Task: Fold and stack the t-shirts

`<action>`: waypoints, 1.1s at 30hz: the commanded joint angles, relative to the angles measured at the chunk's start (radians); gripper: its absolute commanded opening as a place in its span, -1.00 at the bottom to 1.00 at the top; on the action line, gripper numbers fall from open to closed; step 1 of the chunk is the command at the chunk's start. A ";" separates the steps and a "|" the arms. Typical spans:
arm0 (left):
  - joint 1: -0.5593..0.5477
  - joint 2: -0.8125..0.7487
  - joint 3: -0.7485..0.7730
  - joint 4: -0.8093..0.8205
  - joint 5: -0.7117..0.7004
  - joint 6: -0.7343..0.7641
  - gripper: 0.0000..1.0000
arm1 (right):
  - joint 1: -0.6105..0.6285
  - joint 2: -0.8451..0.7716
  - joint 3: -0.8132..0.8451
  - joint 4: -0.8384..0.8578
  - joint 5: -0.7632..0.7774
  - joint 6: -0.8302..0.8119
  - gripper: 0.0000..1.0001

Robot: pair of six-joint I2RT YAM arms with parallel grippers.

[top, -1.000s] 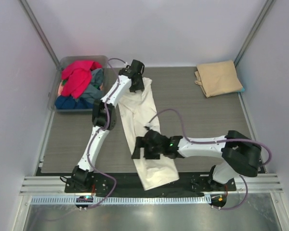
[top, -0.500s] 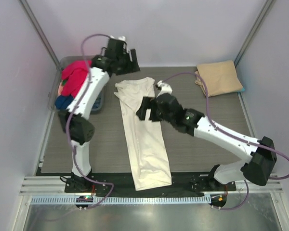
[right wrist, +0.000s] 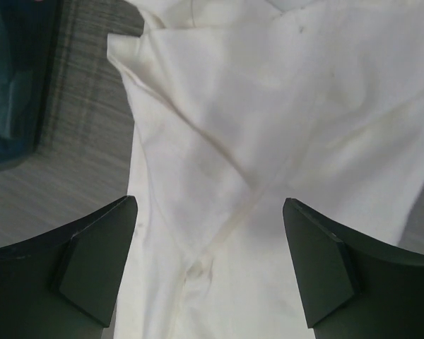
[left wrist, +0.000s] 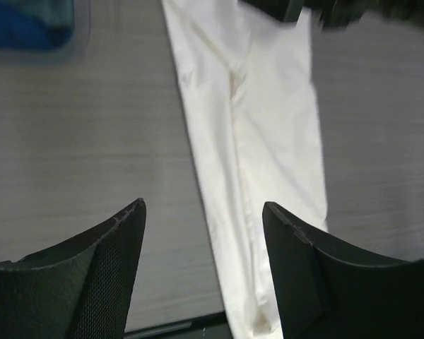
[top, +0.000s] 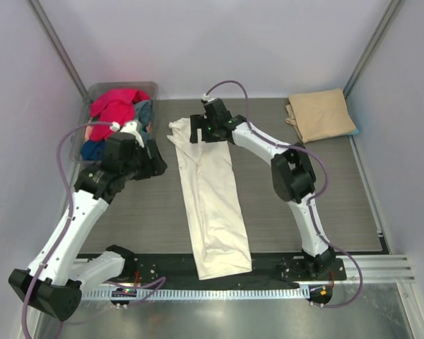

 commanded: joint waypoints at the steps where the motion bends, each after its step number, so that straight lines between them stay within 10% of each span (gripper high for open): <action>1: -0.004 -0.055 -0.107 0.015 0.024 -0.030 0.36 | -0.027 0.133 0.190 -0.016 -0.085 -0.040 0.80; 18: -0.016 0.017 -0.174 0.014 0.035 -0.039 0.29 | -0.294 0.589 0.612 -0.001 0.124 0.163 0.78; 23: -0.048 0.072 -0.177 0.045 0.036 -0.047 0.28 | -0.331 0.653 0.675 0.149 -0.016 0.175 0.79; 33: -0.203 0.118 -0.278 0.178 0.093 -0.186 0.24 | -0.326 0.375 0.545 0.274 -0.224 0.141 0.89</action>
